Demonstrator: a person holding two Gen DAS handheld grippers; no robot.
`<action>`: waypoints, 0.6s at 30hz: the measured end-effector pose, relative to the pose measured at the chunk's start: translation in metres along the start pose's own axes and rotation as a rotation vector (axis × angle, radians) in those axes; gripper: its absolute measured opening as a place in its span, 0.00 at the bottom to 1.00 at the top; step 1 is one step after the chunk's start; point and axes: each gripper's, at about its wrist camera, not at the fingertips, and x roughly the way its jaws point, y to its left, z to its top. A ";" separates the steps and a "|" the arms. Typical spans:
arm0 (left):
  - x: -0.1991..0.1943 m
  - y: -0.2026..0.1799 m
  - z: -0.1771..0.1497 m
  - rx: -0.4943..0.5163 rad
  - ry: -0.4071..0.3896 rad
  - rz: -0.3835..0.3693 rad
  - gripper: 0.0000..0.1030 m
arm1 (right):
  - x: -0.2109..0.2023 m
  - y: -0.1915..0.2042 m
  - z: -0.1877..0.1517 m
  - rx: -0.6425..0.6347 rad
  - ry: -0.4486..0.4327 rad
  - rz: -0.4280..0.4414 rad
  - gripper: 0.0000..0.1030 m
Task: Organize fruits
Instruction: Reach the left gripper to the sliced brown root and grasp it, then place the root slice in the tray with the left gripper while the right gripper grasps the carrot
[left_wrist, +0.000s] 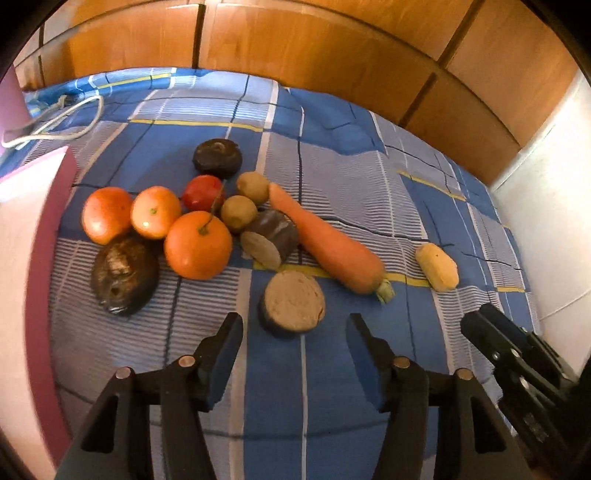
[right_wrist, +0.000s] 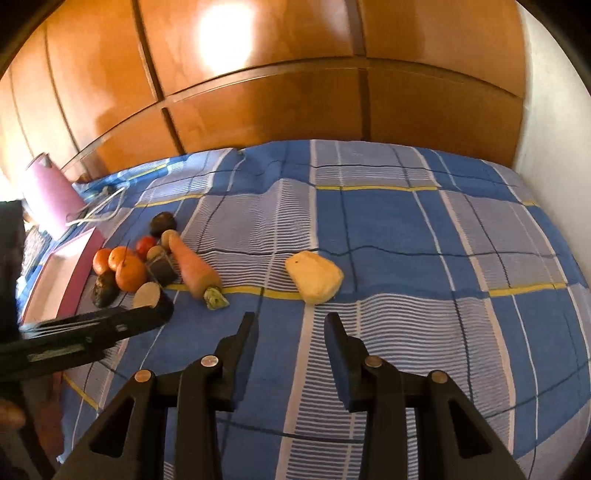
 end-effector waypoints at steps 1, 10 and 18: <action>0.004 -0.001 0.000 0.011 -0.008 0.007 0.49 | 0.001 0.001 0.001 -0.013 0.002 0.011 0.36; -0.012 0.018 -0.022 0.049 -0.081 -0.008 0.36 | 0.027 0.025 0.029 -0.090 0.049 0.199 0.34; -0.030 0.034 -0.040 0.058 -0.100 0.004 0.36 | 0.085 0.069 0.045 -0.242 0.157 0.196 0.35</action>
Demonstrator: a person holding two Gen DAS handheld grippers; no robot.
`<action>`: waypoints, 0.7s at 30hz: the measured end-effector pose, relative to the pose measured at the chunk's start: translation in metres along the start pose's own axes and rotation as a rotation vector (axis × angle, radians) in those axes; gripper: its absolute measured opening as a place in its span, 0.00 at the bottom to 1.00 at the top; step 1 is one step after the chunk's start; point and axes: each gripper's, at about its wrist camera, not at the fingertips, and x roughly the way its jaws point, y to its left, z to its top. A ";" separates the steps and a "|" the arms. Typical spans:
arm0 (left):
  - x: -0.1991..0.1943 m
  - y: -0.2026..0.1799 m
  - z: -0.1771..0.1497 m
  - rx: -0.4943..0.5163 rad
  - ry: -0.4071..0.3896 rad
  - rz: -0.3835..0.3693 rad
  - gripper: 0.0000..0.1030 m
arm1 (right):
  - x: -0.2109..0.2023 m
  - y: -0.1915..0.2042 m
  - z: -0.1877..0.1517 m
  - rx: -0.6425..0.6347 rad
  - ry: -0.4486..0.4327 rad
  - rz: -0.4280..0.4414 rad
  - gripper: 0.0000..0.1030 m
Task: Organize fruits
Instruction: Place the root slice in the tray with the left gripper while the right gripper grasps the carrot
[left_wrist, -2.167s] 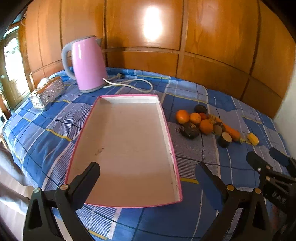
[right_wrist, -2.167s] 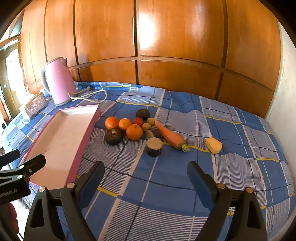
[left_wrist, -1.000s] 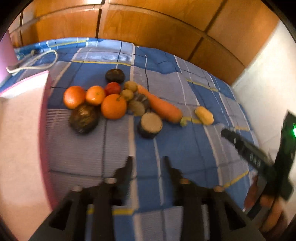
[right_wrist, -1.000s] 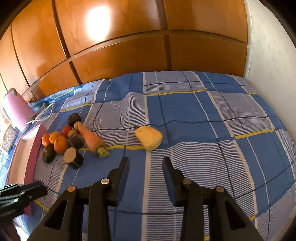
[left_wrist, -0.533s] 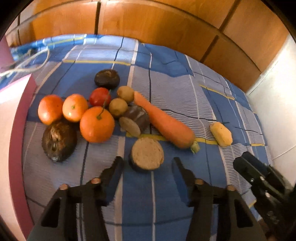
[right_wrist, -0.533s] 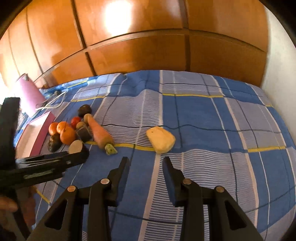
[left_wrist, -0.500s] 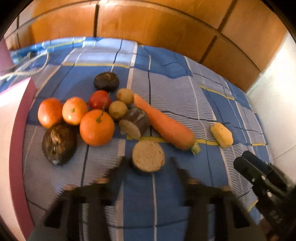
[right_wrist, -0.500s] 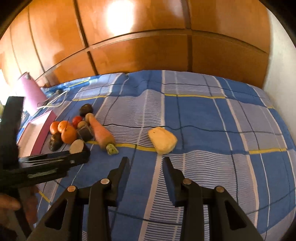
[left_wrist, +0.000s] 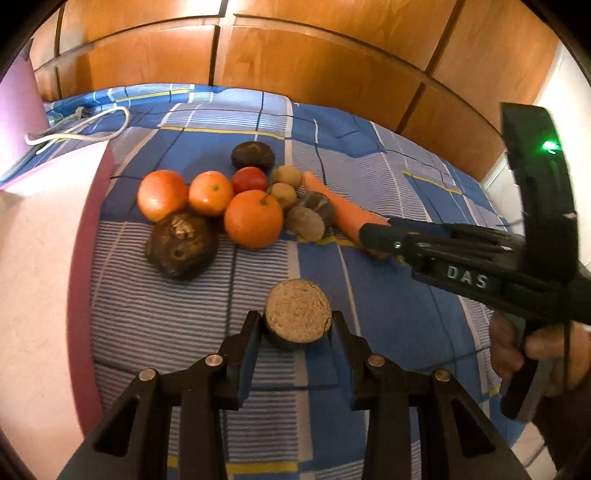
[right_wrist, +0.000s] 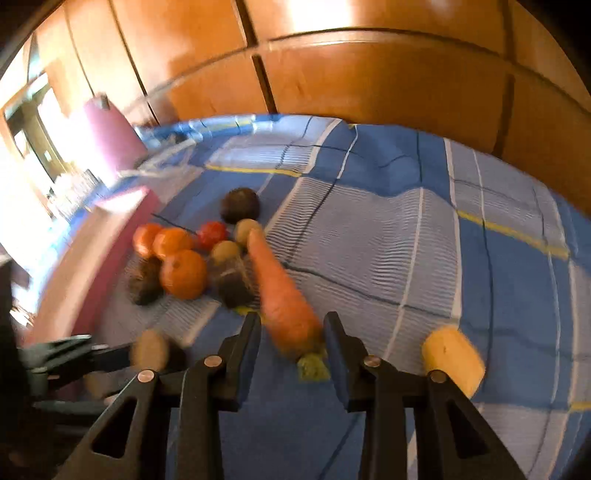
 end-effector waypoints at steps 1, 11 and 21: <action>-0.002 0.001 -0.001 0.007 -0.006 -0.002 0.36 | 0.002 0.001 0.001 -0.006 0.008 0.005 0.35; -0.039 0.007 0.002 -0.004 -0.052 -0.012 0.36 | 0.018 0.019 0.001 -0.139 0.076 -0.082 0.32; -0.077 0.085 0.010 -0.147 -0.072 0.199 0.36 | 0.000 0.028 -0.022 -0.039 0.100 -0.123 0.32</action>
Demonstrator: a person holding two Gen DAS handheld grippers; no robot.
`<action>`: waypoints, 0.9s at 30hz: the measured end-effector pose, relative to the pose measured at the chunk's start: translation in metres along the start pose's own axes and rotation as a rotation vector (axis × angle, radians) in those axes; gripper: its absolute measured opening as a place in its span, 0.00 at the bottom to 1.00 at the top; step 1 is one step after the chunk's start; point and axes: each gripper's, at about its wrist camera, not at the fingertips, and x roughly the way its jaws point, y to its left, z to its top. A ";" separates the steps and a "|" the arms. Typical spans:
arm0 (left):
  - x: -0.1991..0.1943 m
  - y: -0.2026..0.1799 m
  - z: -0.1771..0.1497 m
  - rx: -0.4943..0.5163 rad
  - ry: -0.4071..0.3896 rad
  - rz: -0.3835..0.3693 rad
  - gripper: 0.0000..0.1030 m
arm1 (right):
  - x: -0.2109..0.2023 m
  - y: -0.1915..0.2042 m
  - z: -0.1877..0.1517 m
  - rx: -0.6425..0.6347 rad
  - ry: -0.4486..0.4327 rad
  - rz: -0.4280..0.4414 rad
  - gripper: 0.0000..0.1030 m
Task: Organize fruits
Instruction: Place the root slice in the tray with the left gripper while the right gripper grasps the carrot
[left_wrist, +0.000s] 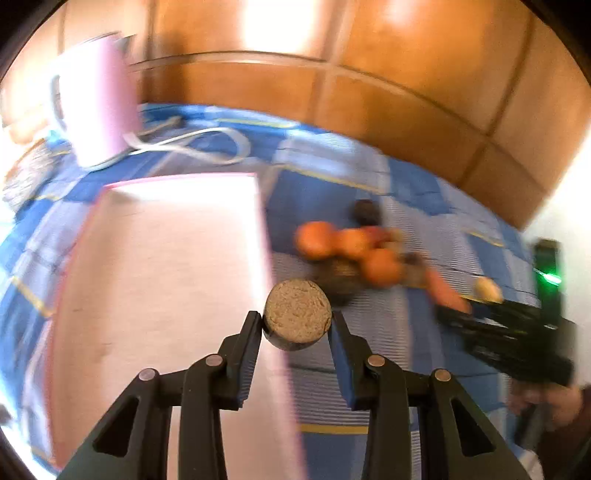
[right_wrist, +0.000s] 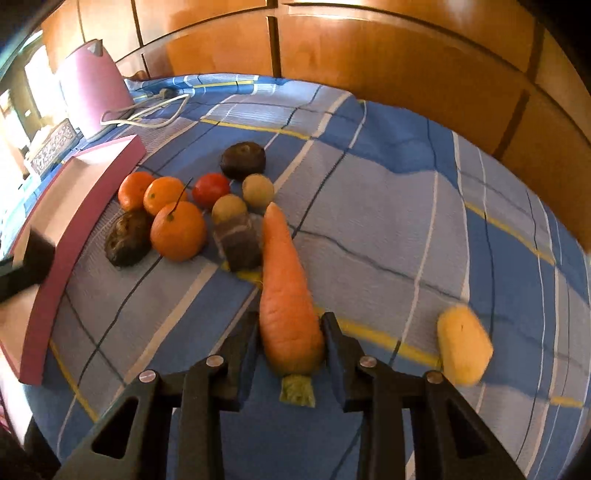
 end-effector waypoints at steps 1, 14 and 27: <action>0.003 0.009 0.000 -0.015 0.012 0.025 0.36 | -0.002 0.000 -0.002 0.012 0.005 0.000 0.32; -0.011 0.073 -0.029 -0.115 -0.005 0.163 0.64 | -0.005 0.007 -0.004 0.073 0.036 -0.072 0.32; -0.048 0.066 -0.038 -0.106 -0.074 0.159 0.71 | -0.027 0.005 -0.034 0.219 0.014 0.000 0.32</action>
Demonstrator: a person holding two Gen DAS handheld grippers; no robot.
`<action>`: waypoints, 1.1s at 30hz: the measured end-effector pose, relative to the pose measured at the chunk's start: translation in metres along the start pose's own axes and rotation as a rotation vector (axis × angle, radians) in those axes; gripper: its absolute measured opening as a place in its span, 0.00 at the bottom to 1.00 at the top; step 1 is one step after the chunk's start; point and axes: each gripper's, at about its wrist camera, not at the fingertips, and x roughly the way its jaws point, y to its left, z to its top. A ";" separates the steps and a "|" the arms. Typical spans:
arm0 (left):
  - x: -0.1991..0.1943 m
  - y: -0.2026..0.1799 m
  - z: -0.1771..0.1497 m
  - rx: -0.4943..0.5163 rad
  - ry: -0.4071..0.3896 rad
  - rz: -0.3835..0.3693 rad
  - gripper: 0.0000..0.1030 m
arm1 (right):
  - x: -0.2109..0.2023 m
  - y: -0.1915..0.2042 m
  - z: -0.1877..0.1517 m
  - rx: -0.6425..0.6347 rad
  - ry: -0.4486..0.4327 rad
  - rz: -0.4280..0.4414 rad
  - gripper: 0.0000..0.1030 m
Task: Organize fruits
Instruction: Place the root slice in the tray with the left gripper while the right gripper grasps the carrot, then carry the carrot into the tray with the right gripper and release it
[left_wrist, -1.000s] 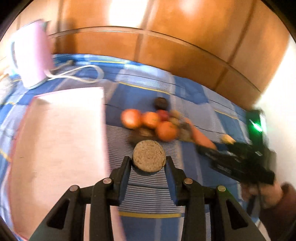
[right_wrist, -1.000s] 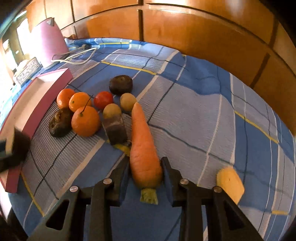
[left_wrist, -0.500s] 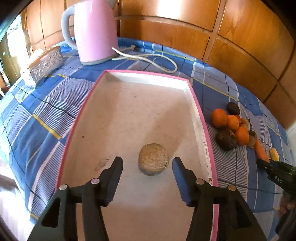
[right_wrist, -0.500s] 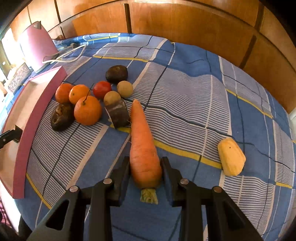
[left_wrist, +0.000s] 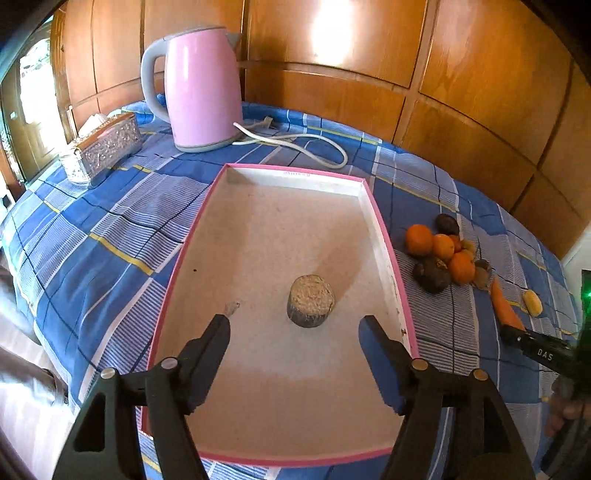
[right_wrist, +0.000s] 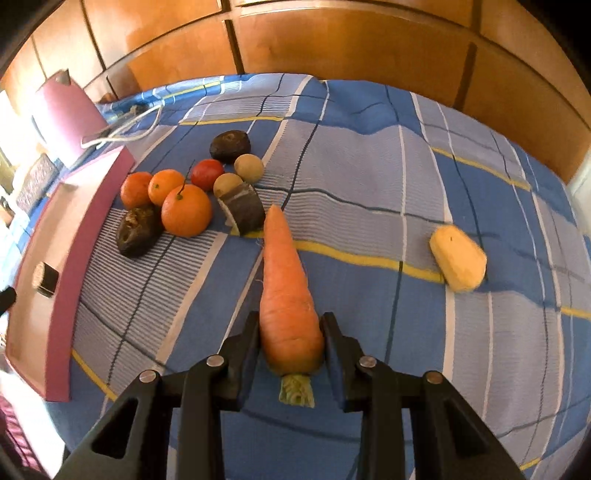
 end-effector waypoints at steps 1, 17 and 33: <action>-0.003 -0.001 -0.002 0.008 -0.008 0.009 0.71 | -0.001 0.000 -0.003 0.012 -0.001 0.011 0.32; -0.010 0.005 -0.007 -0.020 -0.006 -0.010 0.71 | -0.013 0.016 -0.019 0.101 -0.004 0.168 0.31; -0.012 0.020 -0.011 -0.035 -0.020 0.021 0.71 | -0.053 0.096 0.004 -0.067 -0.106 0.268 0.30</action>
